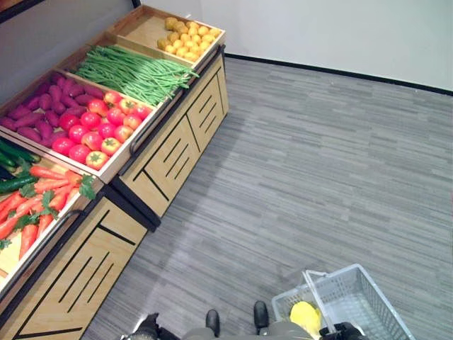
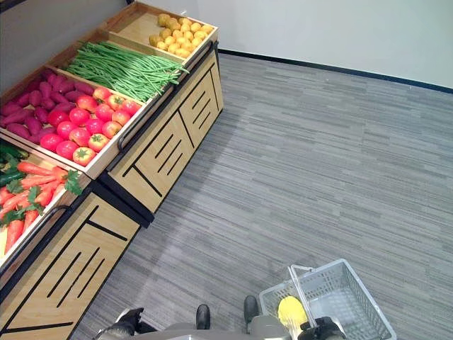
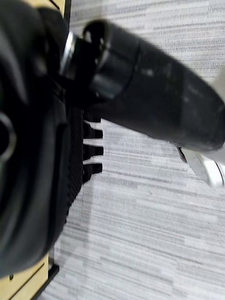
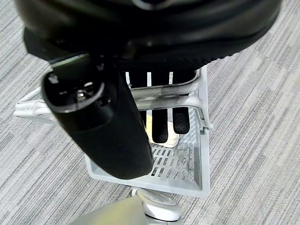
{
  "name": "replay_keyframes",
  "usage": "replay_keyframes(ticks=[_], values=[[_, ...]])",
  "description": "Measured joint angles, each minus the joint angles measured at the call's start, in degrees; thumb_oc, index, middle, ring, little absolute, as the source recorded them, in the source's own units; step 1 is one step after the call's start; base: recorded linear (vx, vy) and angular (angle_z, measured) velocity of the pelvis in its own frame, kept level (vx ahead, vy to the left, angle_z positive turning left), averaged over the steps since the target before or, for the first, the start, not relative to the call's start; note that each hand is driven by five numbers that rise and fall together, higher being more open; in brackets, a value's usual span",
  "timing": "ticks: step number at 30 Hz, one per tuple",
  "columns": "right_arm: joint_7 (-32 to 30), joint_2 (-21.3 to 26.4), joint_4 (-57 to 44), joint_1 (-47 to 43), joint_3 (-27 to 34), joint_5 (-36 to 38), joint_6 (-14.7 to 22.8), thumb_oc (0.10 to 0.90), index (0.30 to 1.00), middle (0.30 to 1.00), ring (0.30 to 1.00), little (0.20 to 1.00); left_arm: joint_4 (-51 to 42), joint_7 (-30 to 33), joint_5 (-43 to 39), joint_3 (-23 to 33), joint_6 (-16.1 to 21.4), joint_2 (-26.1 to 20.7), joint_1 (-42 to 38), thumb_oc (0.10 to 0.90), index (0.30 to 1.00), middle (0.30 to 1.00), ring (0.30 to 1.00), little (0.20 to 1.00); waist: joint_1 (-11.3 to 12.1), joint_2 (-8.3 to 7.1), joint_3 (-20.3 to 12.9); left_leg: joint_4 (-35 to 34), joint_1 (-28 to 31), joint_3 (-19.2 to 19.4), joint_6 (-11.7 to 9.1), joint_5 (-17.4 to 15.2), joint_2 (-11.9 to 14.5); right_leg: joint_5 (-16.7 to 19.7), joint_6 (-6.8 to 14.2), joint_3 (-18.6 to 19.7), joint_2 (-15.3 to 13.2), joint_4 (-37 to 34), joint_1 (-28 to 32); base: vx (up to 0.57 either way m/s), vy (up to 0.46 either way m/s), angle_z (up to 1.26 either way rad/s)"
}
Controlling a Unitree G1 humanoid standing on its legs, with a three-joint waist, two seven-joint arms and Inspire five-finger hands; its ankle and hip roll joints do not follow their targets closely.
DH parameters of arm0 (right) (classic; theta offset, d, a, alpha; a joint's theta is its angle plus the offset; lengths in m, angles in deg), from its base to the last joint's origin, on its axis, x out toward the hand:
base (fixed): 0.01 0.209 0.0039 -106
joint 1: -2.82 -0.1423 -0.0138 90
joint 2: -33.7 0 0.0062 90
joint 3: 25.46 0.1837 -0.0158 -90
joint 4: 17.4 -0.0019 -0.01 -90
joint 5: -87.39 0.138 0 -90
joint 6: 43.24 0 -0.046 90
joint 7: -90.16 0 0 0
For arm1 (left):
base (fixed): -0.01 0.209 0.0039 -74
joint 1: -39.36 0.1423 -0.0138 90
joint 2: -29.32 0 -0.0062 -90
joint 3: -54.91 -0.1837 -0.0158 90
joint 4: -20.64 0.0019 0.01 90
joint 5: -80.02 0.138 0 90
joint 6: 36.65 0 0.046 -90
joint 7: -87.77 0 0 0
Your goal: Get the vegetables into the basket
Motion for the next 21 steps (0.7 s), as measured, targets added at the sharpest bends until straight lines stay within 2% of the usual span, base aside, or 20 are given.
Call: replay_keyframes(ticks=[4, 10, 21], values=[[0.0, -0.2, 0.0, -0.1, 0.0, 0.0, 0.0, 0.4, 0.3, 0.3, 0.3, 0.3, 0.1, 0.0, 0.0, 0.0, 0.0, 0.0, 0.4, 0.9, 1.0, 1.0, 1.0, 1.0, 0.2, -0.3, -0.8, 0.0, 0.1, 0.0, 0.0, 0.0, -0.3, 0.0, 0.0, -0.2, -0.2, 0.0, 0.2, 0.0, 0.027, 0.03], [0.0, -0.6, 0.5, 0.8, -0.1, -0.1, 0.0, 0.4, 0.3, 0.3, 0.3, 0.3, 0.5, 0.0, 0.0, -0.1, 0.1, 0.0, 0.6, 0.9, 1.0, 1.0, 1.0, 1.0, 0.2, -0.41, -4.4, 0.0, 0.1, 0.0, 0.4, -0.3, -0.5, -0.5, 0.7, -0.2, -0.5, 0.0, 0.2, 0.0, 0.022, 0.0], [-0.1, -0.5, 0.9, 2.1, 0.0, 0.0, 0.0, 0.4, 0.3, 0.3, 0.3, 0.3, 1.1, 0.0, 0.0, 0.0, -0.1, 0.0, 2.0, 0.9, 1.0, 1.0, 1.0, 1.0, 0.3, -0.5, -5.2, 0.0, -0.3, 0.3, 0.5, -0.3, -0.6, -0.4, 0.7, 0.0, -0.5, 0.0, -0.3, 0.01, 0.028, -0.01]])
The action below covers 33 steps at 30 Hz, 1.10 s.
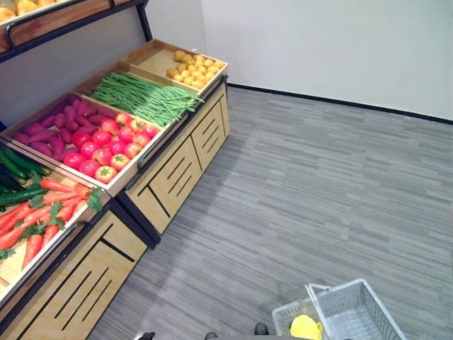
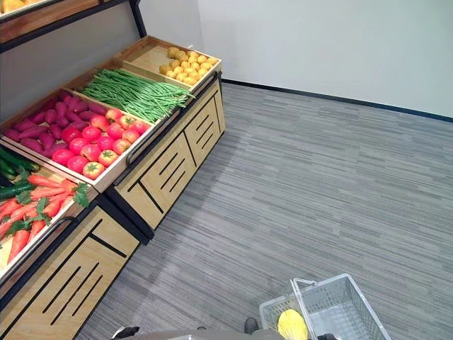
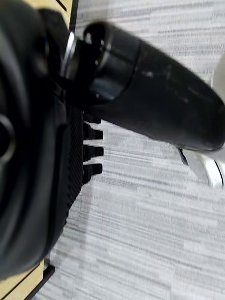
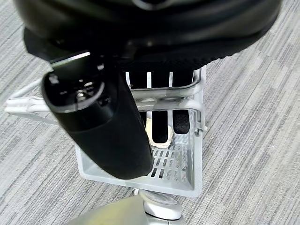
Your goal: Get the vegetables into the basket
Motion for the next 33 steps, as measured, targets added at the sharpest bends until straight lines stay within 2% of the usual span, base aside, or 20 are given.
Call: replay_keyframes(ticks=[11, 19, 21, 22, 24, 25, 27, 28, 29, 30, 31, 32, 33], values=[[0.1, 0.1, 0.0, -0.8, 0.0, 0.0, 0.0, 0.4, 0.3, 0.3, 0.3, 0.3, -0.1, 0.0, -0.1, 0.4, 0.1, -0.1, -0.5, 0.9, 1.0, 1.0, 1.0, 1.0, 1.3, -0.52, 0.6, -0.3, -0.6, 0.1, 0.7, -0.5, -0.7, -0.1, 0.2, 0.1, -0.6, 0.0, -0.6, 0.06, 0.103, 0.0], [0.5, -0.1, 0.1, -2.6, 0.0, 0.0, 0.0, 0.4, 0.3, 0.3, 0.3, 0.3, 0.0, 0.0, -1.0, 2.1, 0.1, -0.8, -1.2, 0.9, 1.0, 1.0, 1.0, 1.0, 1.4, -2.16, 2.6, -0.4, -0.4, 0.7, 2.2, -1.5, -1.7, -1.7, 1.5, 0.5, -1.7, 4.0, -2.4, 0.08, 0.147, -0.04], [0.6, -0.1, -0.1, -3.0, 0.0, -0.1, 0.0, 0.4, 0.3, 0.3, 0.3, 0.3, 0.1, 0.0, -1.1, 2.2, 0.1, -1.1, -1.8, 0.9, 1.0, 1.0, 1.0, 1.0, 1.4, -2.78, 3.4, -0.3, -0.3, 0.9, 2.3, -1.4, -1.5, -2.9, 1.8, 0.1, -1.9, 7.0, -3.8, 0.04, 0.182, -0.03], [0.9, -0.3, 0.0, -3.5, 0.0, -0.1, 0.1, 0.4, 0.3, 0.3, 0.3, 0.3, 0.2, -0.1, -1.1, 2.2, 0.1, -1.6, -3.0, 0.9, 1.0, 1.0, 1.0, 1.0, 1.8, -3.58, 4.5, -0.3, 0.2, 0.8, 3.6, -2.2, -2.3, -4.4, 2.5, -0.3, -2.6, 12.9, -6.2, 0.03, 0.189, -0.05], [0.8, -0.1, 0.1, -4.7, 0.0, -0.2, 0.0, 0.4, 0.3, 0.3, 0.3, 0.3, 0.9, -0.2, -1.1, 2.2, 0.2, -1.6, -4.4, 0.9, 1.0, 1.0, 1.0, 1.0, 2.4, -3.67, 5.7, -0.3, 0.4, 1.1, 4.2, -2.0, -2.3, -5.5, 3.4, -1.1, -3.2, 23.4, -11.2, 0.03, 0.128, 0.03], [0.8, -0.1, -0.2, -5.0, 0.0, -0.3, 0.1, 0.4, 0.3, 0.3, 0.3, 0.3, 1.1, -0.5, -1.1, 2.2, 0.1, -1.8, -5.2, 0.9, 1.0, 1.0, 1.0, 1.0, 2.0, -4.5, 6.2, 0.0, 0.9, -0.2, 5.1, -1.9, -3.3, -7.6, 3.6, -1.0, -4.7, 32.6, -14.8, 0.03, 0.058, 0.38], [0.9, -0.6, 0.2, -3.8, 0.0, -0.3, 0.0, 0.4, 0.3, 0.3, 0.3, 0.3, 0.8, -0.6, -1.1, 2.2, 0.2, -2.0, -5.5, 0.9, 1.0, 1.0, 1.0, 1.0, 1.8, -5.12, 6.4, -0.1, 2.2, -3.2, 6.4, -1.9, -4.9, -9.7, 3.7, 1.6, -5.8, 39.0, -16.9, 0.02, 0.057, 0.68], [1.0, -1.3, 0.2, -3.1, 0.0, 0.0, 0.0, 0.4, 0.3, 0.3, 0.3, 0.3, 0.5, -0.6, -1.2, 2.1, 0.3, -2.7, -5.3, 0.9, 1.0, 1.0, 1.0, 1.0, 1.8, -5.5, 6.3, 0.0, 2.5, -4.0, 6.9, -1.8, -5.2, -10.9, 3.4, 3.1, -5.2, 39.1, -17.6, -0.01, 0.038, 0.53], [1.1, -1.9, 0.2, -3.2, -0.2, 0.0, 0.0, 0.4, 0.3, 0.3, 0.3, 0.3, 0.5, -0.6, -1.4, 2.1, 0.3, -3.3, -5.3, 0.9, 1.0, 1.0, 1.0, 1.0, 2.3, -5.61, 6.4, 0.0, 2.3, -4.7, 7.0, -1.9, -5.1, -11.2, 2.9, 4.6, -3.6, 34.9, -17.9, -0.06, -0.028, 0.57], [1.4, -2.5, 0.1, -3.7, -0.3, 0.0, 0.1, 0.4, 0.3, 0.3, 0.3, 0.3, 1.4, -0.6, -1.6, 2.3, 0.0, -3.7, -5.8, 0.9, 1.0, 1.0, 1.0, 1.0, 2.2, -5.69, 6.8, 0.3, 1.9, -5.5, 6.5, -1.6, -4.6, -10.5, 3.4, 6.6, -1.5, 27.2, -17.5, -0.06, -0.044, 0.33], [1.5, -2.7, 0.1, -3.8, -0.3, 0.0, 0.1, 0.4, 0.3, 0.3, 0.3, 0.3, 1.6, -0.5, -1.6, 2.1, -0.3, -3.8, -5.8, 0.9, 1.0, 1.0, 1.0, 1.0, 2.4, -5.4, 6.9, 0.3, 2.0, -5.9, 6.4, -1.5, -4.6, -9.9, 3.2, 6.6, -1.0, 25.0, -17.7, -0.02, -0.087, 0.51], [1.3, -2.8, 0.2, -4.2, -0.4, 0.0, 0.1, 0.4, 0.3, 0.3, 0.3, 0.3, 2.1, -0.6, -1.6, 2.2, -0.1, -3.8, -5.4, 0.9, 1.0, 1.0, 1.0, 1.0, 2.6, -4.88, 7.3, 0.8, 1.9, -6.5, 6.0, -2.2, -3.9, -6.4, 4.1, 11.8, 2.2, 17.2, -17.6, 0.04, -0.078, 0.28], [1.4, -2.8, 0.4, -4.4, -0.4, 0.0, 0.1, 0.4, 0.3, 0.3, 0.3, 0.3, 2.1, -0.6, -1.6, 2.2, -0.1, -3.9, -4.9, 0.9, 1.0, 1.0, 1.0, 1.0, 2.9, -5.21, 7.3, 0.8, 2.2, -6.5, 5.7, -2.7, -4.4, -4.1, 4.1, 12.0, 2.0, 14.4, -17.3, 0.04, -0.079, 0.31]])
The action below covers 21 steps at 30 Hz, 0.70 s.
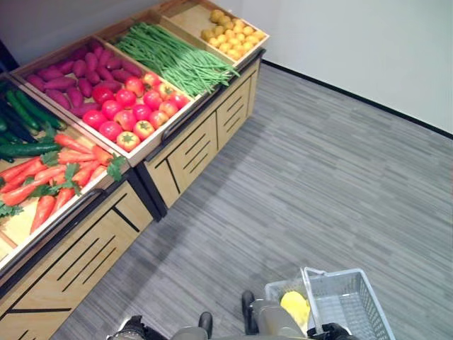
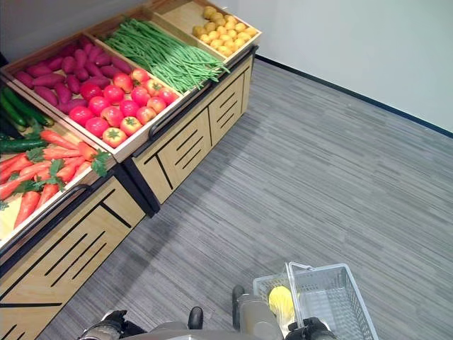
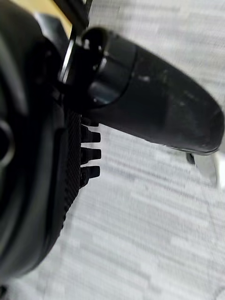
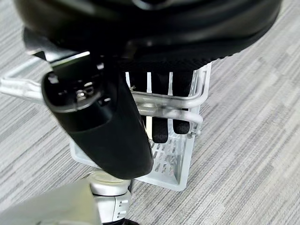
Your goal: Get the vegetables into the basket
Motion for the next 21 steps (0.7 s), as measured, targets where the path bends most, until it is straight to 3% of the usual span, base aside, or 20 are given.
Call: replay_keyframes(ticks=[2, 4, 5, 7, 10, 11, 16, 17, 21], values=[[0.0, -0.1, 0.2, 0.1, -0.1, 0.0, 0.0, 0.4, 0.3, 0.3, 0.3, 0.3, 0.1, 0.0, 0.0, -0.2, 0.0, 0.1, 0.6, 0.9, 1.0, 1.0, 1.0, 1.0, -0.3, -0.51, -0.1, 0.9, 0.4, -1.8, -1.3, -1.8, -0.6, 5.1, -0.1, 3.1, 0.2, -3.2, 2.1, 0.04, -0.07, 0.42], [-0.1, 0.4, 1.4, 0.5, -0.4, 0.0, -0.1, 0.4, 0.3, 0.3, 0.3, 0.3, -0.1, -0.2, 0.0, -0.2, 0.3, 1.0, 0.8, 0.9, 1.0, 1.0, 1.0, 1.0, -0.1, 0.2, -0.2, 4.5, -0.3, -2.1, -2.6, -4.9, 0.4, 7.8, -1.7, 3.6, 1.9, -4.2, 4.4, 0.21, -0.198, 0.6], [-0.1, 0.4, 1.1, 0.4, -0.2, 0.0, -0.1, 0.4, 0.3, 0.3, 0.3, 0.3, -0.1, -0.2, 0.0, -0.2, 0.3, 1.2, 1.3, 0.9, 1.0, 1.0, 1.0, 1.0, 0.0, 0.72, -0.2, 4.7, -0.1, -2.6, -2.9, -5.0, 1.4, 7.1, -2.7, 3.4, 2.6, -3.1, 4.6, 0.35, -0.293, 0.54], [0.2, 0.2, 0.6, 0.6, -0.9, 0.0, 0.5, 0.4, 0.3, 0.3, 0.3, 0.3, -0.3, -0.3, 0.0, -0.4, 0.3, 1.3, 0.3, 0.9, 1.0, 1.0, 1.0, 1.0, -1.8, 0.31, -0.3, 5.4, -0.5, -7.8, -3.6, -4.8, 2.5, 3.5, -3.9, 2.9, 4.0, 0.3, 4.8, 0.2, -0.169, 1.07], [0.1, 0.6, 1.4, -0.2, -1.1, 0.0, 0.2, 0.4, 0.3, 0.3, 0.3, 0.3, -0.6, -0.2, 0.0, -1.2, 0.9, 1.7, -0.5, 0.9, 1.0, 1.0, 1.0, 1.0, -1.4, 0.09, -1.1, 5.3, -1.6, -9.5, -4.8, -4.4, 3.7, 1.6, -5.8, 2.9, 5.7, 2.6, 3.7, 0.36, -0.376, 0.68], [0.1, 0.6, 1.2, 0.1, -2.1, 0.0, 0.2, 0.4, 0.3, 0.3, 0.3, 0.3, -0.2, -0.2, 0.0, -1.2, 0.7, 1.5, -1.4, 0.9, 1.0, 1.0, 1.0, 1.0, -2.1, -0.44, -1.6, 7.4, -3.2, -11.7, -5.1, -4.3, 2.5, 1.2, -5.9, 1.8, 4.7, 2.2, 4.0, 0.26, -0.285, 0.94], [0.2, 0.9, 0.1, 0.1, -2.1, 0.0, -0.1, 0.4, 0.3, 0.3, 0.3, 0.3, -0.2, -0.1, -1.9, -1.2, 0.8, 1.7, -1.9, 0.9, 1.0, 1.0, 1.0, 1.0, -1.5, -0.25, -2.6, 11.6, -7.6, -16.9, -6.2, -3.0, 2.1, -0.8, -8.1, -4.4, 4.1, 2.4, 4.4, 0.2, -0.256, 1.03], [0.3, 0.9, 0.1, 0.2, -2.4, 0.0, -0.1, 0.4, 0.3, 0.3, 0.3, 0.3, -0.3, 0.0, -2.6, -1.2, 0.7, 1.7, -2.0, 0.9, 1.0, 1.0, 1.0, 1.0, -1.8, -1.01, -2.7, 12.3, -8.7, -17.7, -7.5, -2.6, 1.7, -0.4, -8.4, -6.5, 3.2, 1.3, 4.2, 0.09, -0.139, 1.06], [1.4, 1.4, 0.5, -0.3, -5.3, 0.0, 0.2, 0.4, 0.3, 0.3, 0.3, 0.3, 0.0, -0.1, -2.9, -1.2, 0.4, 1.2, -2.2, 0.9, 1.0, 1.0, 1.0, 1.0, -1.1, -2.14, -3.4, 15.7, -11.8, -14.7, -8.0, -3.4, 1.1, -0.7, -9.3, -13.8, 2.0, -1.7, 5.4, 0.15, -0.15, 1.1]])
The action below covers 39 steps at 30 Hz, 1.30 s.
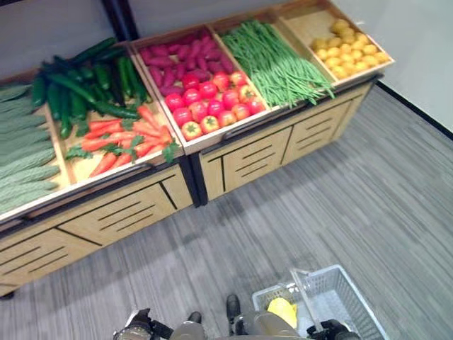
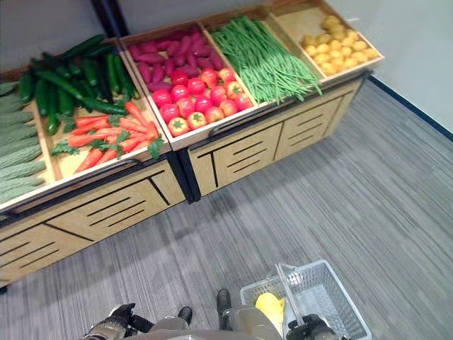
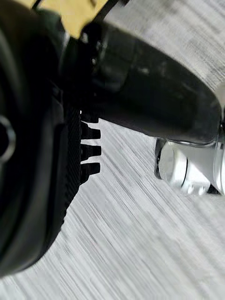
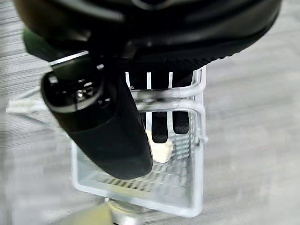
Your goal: Get the vegetables into the basket
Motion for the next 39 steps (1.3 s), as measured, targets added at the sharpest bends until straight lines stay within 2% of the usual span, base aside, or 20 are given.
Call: replay_keyframes(ticks=[1, 3, 4, 5, 6, 7, 8, 9, 11, 12, 13, 17, 19, 25, 32, 35, 36, 37, 38, 39], values=[[0.0, 0.0, -0.1, -0.2, 0.0, 0.0, 0.1, 0.4, 0.3, 0.3, 0.3, 0.3, -0.6, 0.0, 0.0, 0.0, 0.0, -0.3, 0.7, 0.9, 1.0, 1.0, 1.0, 1.0, 0.1, -0.46, 0.0, -0.2, 0.3, 0.8, 0.1, -0.3, -0.4, 0.1, 0.2, -0.9, -0.2, -0.7, 0.3, 0.13, -0.077, 0.55], [0.0, 0.2, -0.9, -0.3, -0.1, 0.0, 0.6, 0.4, 0.3, 0.3, 0.3, 0.3, -0.9, 0.0, -0.1, 0.0, -0.1, -0.5, 1.4, 0.9, 1.0, 1.0, 1.0, 1.0, -0.7, -1.3, -0.1, 0.0, 0.0, 6.7, 1.3, -1.0, -1.2, 0.5, 0.7, -4.5, -0.9, -2.5, 0.5, 0.08, -0.015, 0.87], [0.0, 0.1, -0.9, -0.2, 0.0, 0.0, 0.8, 0.4, 0.3, 0.3, 0.3, 0.3, -0.8, 0.0, -0.1, 0.0, -0.3, -0.5, 1.1, 0.9, 1.0, 1.0, 1.0, 1.0, -2.0, -1.5, 0.0, -0.4, -0.5, 11.4, 3.1, -0.9, -0.8, 1.1, 2.2, -6.6, -1.7, -2.9, 0.6, 0.04, 0.073, 1.23], [0.1, 0.4, -1.1, -0.7, 0.7, 0.0, 0.9, 0.4, 0.3, 0.3, 0.3, 0.3, -1.0, 0.0, -0.1, -0.2, -0.6, 0.1, 1.0, 0.9, 1.0, 1.0, 1.0, 1.0, -2.9, -0.39, 0.3, -3.3, 0.2, 15.6, 4.5, -0.4, 0.3, 0.7, 9.7, -8.0, -2.1, 0.4, -1.5, 0.04, 0.072, 1.05], [0.1, 1.4, -1.8, -1.3, 1.6, 0.1, 1.0, 0.4, 0.3, 0.3, 0.3, 0.3, -1.5, 0.1, 0.0, 0.3, -0.6, 1.4, 0.8, 0.9, 1.0, 1.0, 1.0, 1.0, -3.1, 3.03, 1.0, -4.8, -0.4, 19.5, 6.4, 1.6, 4.5, -2.7, 4.3, -5.3, -1.3, 8.4, -5.5, 0.02, 0.088, 1.7], [-0.2, 2.3, -4.1, -0.2, 4.2, 0.3, 1.0, 0.4, 0.3, 0.3, 0.3, 0.3, 0.0, 0.9, 1.9, -1.4, -1.7, 0.7, -0.1, 0.9, 1.0, 1.0, 1.0, 1.0, -7.1, 3.35, 1.1, -4.3, -2.5, 26.0, 0.5, 0.0, 7.1, -8.8, 1.0, -0.9, -5.4, 13.9, -7.3, 0.0, 0.058, 1.65], [-0.9, 2.6, -3.8, -0.9, 5.7, 0.6, 0.6, 0.4, 0.3, 0.3, 0.3, 0.3, -0.1, 0.6, 1.4, -1.5, -1.8, 0.3, -0.8, 0.9, 1.0, 1.0, 1.0, 1.0, -7.5, 3.63, 2.4, -5.0, -2.0, 27.0, 0.3, 0.4, 7.4, -8.8, 1.7, -1.3, -5.4, 14.3, -6.8, 0.01, 0.092, 1.96], [-0.5, 3.3, -2.7, -0.6, 6.8, 0.7, 0.2, 0.4, 0.3, 0.3, 0.3, 0.3, -1.2, 0.2, 0.7, -1.3, -1.5, -0.1, -0.4, 0.9, 1.0, 1.0, 1.0, 1.0, -6.5, 3.62, 2.2, -10.0, -0.4, 30.6, 2.7, 1.7, 6.3, -6.9, 1.8, -2.5, -6.7, 10.8, -5.0, 0.01, 0.062, 1.03], [-0.3, 3.7, -1.8, -0.3, 7.2, 0.7, -0.1, 0.4, 0.3, 0.3, 0.3, 0.3, -1.2, 0.0, 0.6, -1.3, -1.5, 0.0, 0.2, 0.9, 1.0, 1.0, 1.0, 1.0, -6.4, 4.62, 1.8, -12.7, 1.0, 31.0, 3.5, 2.9, 5.6, -5.6, 1.3, -4.6, -6.7, 8.6, -3.3, 0.05, 0.125, 0.6], [-0.2, 3.8, -1.9, -0.5, 7.2, 0.7, -0.2, 0.4, 0.3, 0.3, 0.3, 0.3, -1.2, -0.2, 0.5, -1.3, -1.4, 0.1, 0.9, 0.9, 1.0, 1.0, 1.0, 1.0, -5.9, 5.07, 1.5, -13.6, 2.4, 31.0, 4.9, 3.9, 5.2, -5.6, 1.4, -4.9, -6.2, 8.4, -3.0, 0.08, 0.182, 0.11], [-0.2, 3.1, -2.2, -0.8, 7.1, 0.5, 0.3, 0.4, 0.3, 0.3, 0.3, 0.3, -1.2, -0.3, 0.5, -1.5, -1.4, 0.2, 1.6, 0.9, 1.0, 1.0, 1.0, 1.0, -5.2, 4.67, 1.8, -14.6, 3.1, 30.8, 5.2, 5.7, 5.3, -5.4, 1.6, -4.7, -5.9, 8.0, -2.2, 0.08, 0.244, -0.08], [0.1, 1.6, -2.5, -0.5, 5.5, -0.1, 0.1, 0.4, 0.3, 0.3, 0.3, 0.3, -1.6, -0.5, 0.7, -2.1, -1.3, -0.1, 2.9, 0.9, 1.0, 1.0, 1.0, 1.0, -4.9, 2.81, 0.8, -15.6, 5.3, 32.1, 4.3, 6.3, 5.1, -3.1, 2.9, -2.8, -5.3, 4.0, -0.2, 0.04, 0.209, -0.31], [0.1, 1.2, -2.8, -0.2, 5.5, -0.3, -0.1, 0.4, 0.3, 0.3, 0.3, 0.3, -1.6, -0.5, 0.8, -2.2, -1.3, -0.3, 2.7, 0.9, 1.0, 1.0, 1.0, 1.0, -4.6, 2.54, 0.4, -16.0, 5.3, 33.4, 3.9, 6.5, 5.0, -1.9, 3.6, -1.8, -5.2, 2.3, 0.1, 0.04, 0.152, -0.29], [0.1, 0.6, -2.8, 1.0, 5.6, -0.5, -1.3, 0.4, 0.3, 0.3, 0.3, 0.3, -2.4, -0.7, 1.4, -2.1, -0.7, -0.7, 2.4, 0.9, 1.0, 1.0, 1.0, 1.0, -3.7, 2.71, -0.4, -16.5, 7.7, 34.4, 4.8, 5.7, 2.8, 0.1, 5.5, -0.9, -6.7, -1.2, 3.5, 0.06, 0.165, -0.09], [-0.3, 0.8, -2.9, 2.2, 5.7, -0.6, -1.4, 0.4, 0.3, 0.3, 0.3, 0.3, -6.1, -0.3, 1.1, -2.0, -0.9, -1.3, 3.1, 0.9, 1.0, 1.0, 1.0, 1.0, -3.7, 3.47, -2.4, -16.5, 8.4, 34.7, 5.5, 5.3, 2.1, 1.5, 6.7, -0.3, -7.2, -4.5, 5.3, 0.04, 0.043, -0.02], [-0.3, 1.6, -5.7, 3.7, 5.9, -0.5, -1.8, 0.4, 0.3, 0.3, 0.3, 0.3, -23.0, -0.3, -1.1, -0.8, -2.0, -3.7, 8.5, 0.9, 1.0, 1.0, 1.0, 1.0, -3.5, 3.97, -2.5, -16.5, 8.4, 34.8, 5.4, 5.3, 2.2, 2.4, 6.7, 0.0, -7.1, -5.8, 5.8, 0.0, 0.005, -0.01], [-0.3, 1.9, -7.4, 5.0, 6.0, -0.6, -1.4, 0.4, 0.3, 0.3, 0.3, 0.3, -32.0, -0.3, -2.0, -0.7, -1.4, -5.5, 11.9, 0.9, 1.0, 1.0, 1.0, 1.0, -3.3, 3.95, -2.5, -16.5, 8.4, 34.9, 5.4, 5.3, 2.3, 2.7, 6.7, 0.2, -7.1, -6.3, 6.1, 0.04, -0.01, -0.01], [-0.1, 2.2, -9.0, 6.8, 7.0, -0.6, -1.2, 0.4, 0.3, 0.3, 0.3, 0.3, -44.8, -0.4, -2.2, 0.5, -0.2, -8.8, 14.4, 0.9, 1.0, 1.0, 1.0, 1.0, -2.5, 4.1, -2.5, -16.5, 8.9, 34.9, 5.4, 5.4, 2.4, 3.0, 6.7, 0.1, -7.0, -7.2, 7.1, 0.04, -0.008, 0.0], [0.2, 2.2, -9.8, 7.7, 8.1, -0.7, -1.1, 0.4, 0.3, 0.3, 0.3, 0.3, -53.0, -0.4, -2.1, 1.8, 0.1, -11.1, 16.3, 0.9, 1.0, 1.0, 1.0, 1.0, -2.4, 4.09, -2.5, -16.5, 9.1, 34.8, 5.4, 5.3, 2.5, 3.0, 6.7, 0.1, -7.0, -7.6, 7.4, 0.04, -0.012, 0.03], [0.5, 2.4, -9.7, 8.7, 8.5, -1.5, -0.6, 0.4, 0.3, 0.3, 0.3, 0.3, -57.3, 0.2, -2.0, 5.4, 3.8, -12.4, 15.7, 0.9, 1.0, 1.0, 1.0, 1.0, -2.2, 4.78, -3.0, -16.5, 9.3, 34.8, 5.3, 5.3, 2.5, 3.4, 6.6, 0.0, -6.9, -8.1, 8.0, 0.05, -0.032, 0.01]])
